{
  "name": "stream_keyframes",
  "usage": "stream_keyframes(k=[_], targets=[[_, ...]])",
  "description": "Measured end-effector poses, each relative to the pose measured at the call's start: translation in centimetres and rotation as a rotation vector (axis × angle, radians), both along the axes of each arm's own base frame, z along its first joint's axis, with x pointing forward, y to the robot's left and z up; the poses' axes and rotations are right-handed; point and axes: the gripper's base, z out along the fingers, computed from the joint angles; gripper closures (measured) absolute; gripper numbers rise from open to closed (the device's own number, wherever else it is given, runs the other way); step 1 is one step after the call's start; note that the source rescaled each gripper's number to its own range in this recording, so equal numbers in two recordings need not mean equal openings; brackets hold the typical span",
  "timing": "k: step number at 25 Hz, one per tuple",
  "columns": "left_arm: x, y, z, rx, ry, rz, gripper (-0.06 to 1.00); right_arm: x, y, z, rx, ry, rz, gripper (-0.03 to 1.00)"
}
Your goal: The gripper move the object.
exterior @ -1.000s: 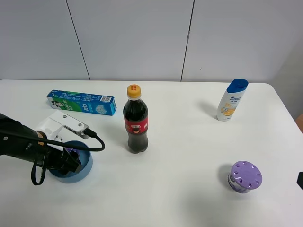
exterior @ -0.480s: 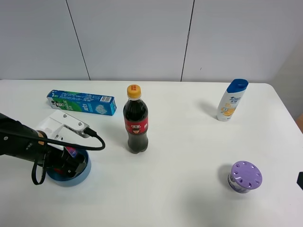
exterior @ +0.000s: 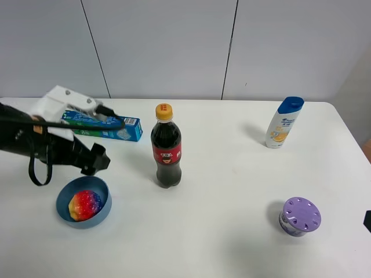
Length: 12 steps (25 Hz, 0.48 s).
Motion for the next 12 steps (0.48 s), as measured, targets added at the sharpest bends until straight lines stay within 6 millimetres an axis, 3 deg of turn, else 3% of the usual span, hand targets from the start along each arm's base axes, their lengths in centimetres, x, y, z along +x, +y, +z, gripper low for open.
stream_keyframes(k=[3, 8, 12], targets=[[1.9, 1.2, 3.5, -0.018, -0.029, 0.077, -0.04, 0.0, 0.0, 0.0, 0.0, 0.0, 0.0, -0.03], [4.4, 6.6, 9.2, 0.029, -0.102, 0.219, -0.05, 0.0, 0.0, 0.0, 0.0, 0.0, 0.0, -0.03], [3.5, 11.0, 12.4, 0.092, -0.112, 0.315, -0.05, 0.0, 0.0, 0.0, 0.0, 0.0, 0.0, -0.03]])
